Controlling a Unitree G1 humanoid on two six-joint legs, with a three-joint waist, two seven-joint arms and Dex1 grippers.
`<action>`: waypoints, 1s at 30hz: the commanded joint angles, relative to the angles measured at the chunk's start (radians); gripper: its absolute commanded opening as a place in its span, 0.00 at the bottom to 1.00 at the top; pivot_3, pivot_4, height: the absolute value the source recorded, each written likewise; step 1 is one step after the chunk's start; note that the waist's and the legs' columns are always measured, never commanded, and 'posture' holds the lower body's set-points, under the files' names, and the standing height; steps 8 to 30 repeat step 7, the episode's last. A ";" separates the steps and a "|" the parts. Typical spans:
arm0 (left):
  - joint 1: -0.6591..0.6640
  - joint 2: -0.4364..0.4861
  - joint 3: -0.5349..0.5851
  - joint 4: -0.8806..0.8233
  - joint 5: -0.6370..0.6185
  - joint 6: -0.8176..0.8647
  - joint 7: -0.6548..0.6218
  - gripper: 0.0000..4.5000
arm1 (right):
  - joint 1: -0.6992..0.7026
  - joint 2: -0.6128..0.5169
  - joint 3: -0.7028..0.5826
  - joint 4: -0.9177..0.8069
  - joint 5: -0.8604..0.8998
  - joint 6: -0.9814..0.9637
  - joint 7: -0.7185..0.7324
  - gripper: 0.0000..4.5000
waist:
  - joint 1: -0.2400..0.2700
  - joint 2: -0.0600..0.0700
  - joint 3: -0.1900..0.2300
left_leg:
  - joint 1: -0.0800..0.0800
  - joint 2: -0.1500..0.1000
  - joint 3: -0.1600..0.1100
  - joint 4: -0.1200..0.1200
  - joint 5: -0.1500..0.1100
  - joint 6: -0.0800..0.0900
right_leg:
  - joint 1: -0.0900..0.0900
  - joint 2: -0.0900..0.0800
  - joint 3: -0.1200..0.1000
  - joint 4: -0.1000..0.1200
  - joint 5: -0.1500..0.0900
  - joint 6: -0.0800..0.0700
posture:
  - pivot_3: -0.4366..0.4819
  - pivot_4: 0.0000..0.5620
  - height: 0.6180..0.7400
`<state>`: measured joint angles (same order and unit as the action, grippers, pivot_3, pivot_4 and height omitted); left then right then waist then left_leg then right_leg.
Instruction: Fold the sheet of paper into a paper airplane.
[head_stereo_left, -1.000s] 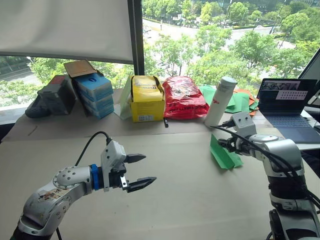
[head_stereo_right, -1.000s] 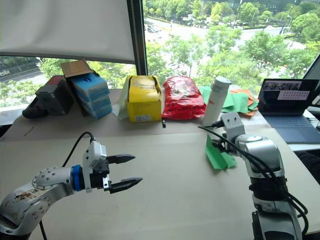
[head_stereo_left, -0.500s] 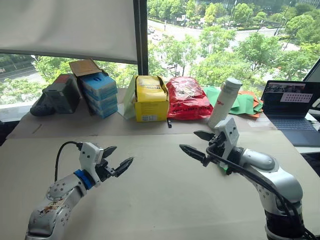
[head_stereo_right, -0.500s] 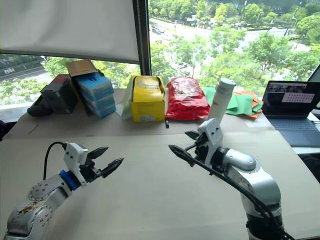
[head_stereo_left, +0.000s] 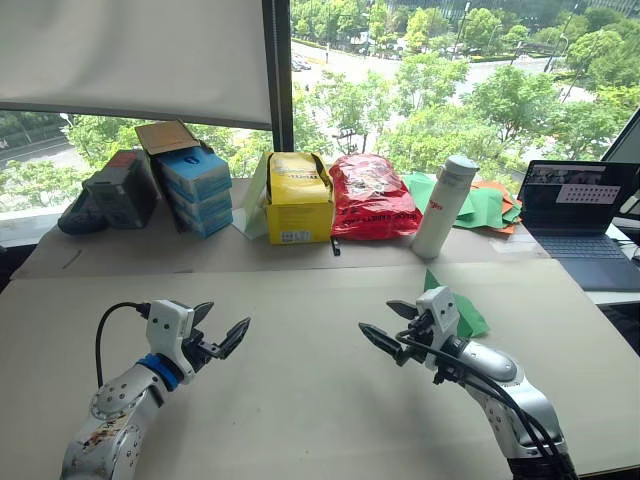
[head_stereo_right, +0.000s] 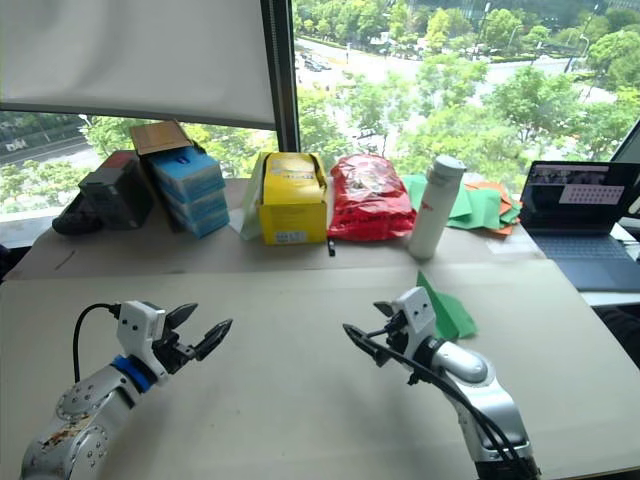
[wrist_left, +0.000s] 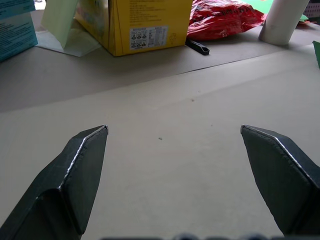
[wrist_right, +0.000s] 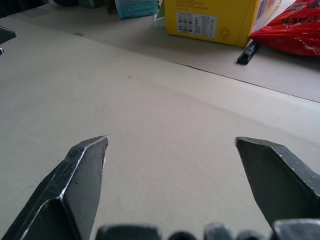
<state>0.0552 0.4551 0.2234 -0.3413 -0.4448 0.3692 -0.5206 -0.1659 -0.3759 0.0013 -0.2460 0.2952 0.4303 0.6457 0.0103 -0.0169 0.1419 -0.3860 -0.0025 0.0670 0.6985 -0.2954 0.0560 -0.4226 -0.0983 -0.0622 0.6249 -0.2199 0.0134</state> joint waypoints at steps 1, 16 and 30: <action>-0.001 0.010 0.011 -0.026 0.002 -0.021 -0.006 1.00 | -0.001 -0.004 0.001 -0.012 0.000 -0.044 0.002 0.99 | 0.001 0.000 0.000 | 0.000 0.000 0.000 0.000 0.000 0.000 | 0.000 0.000 0.000 0.000 0.000 0.000 | 0.48 0.27 1.00; -0.001 0.013 0.012 -0.030 0.013 -0.033 -0.010 1.00 | -0.002 -0.009 0.013 -0.006 -0.007 -0.057 0.000 0.99 | 0.000 0.000 0.000 | 0.000 0.000 0.000 0.000 -0.001 0.001 | 0.000 0.000 0.000 0.000 0.000 0.000 | 0.48 0.27 1.00; -0.001 0.013 0.012 -0.030 0.013 -0.033 -0.010 1.00 | -0.002 -0.009 0.013 -0.006 -0.007 -0.057 0.000 0.99 | 0.000 0.000 0.000 | 0.000 0.000 0.000 0.000 -0.001 0.001 | 0.000 0.000 0.000 0.000 0.000 0.000 | 0.48 0.27 1.00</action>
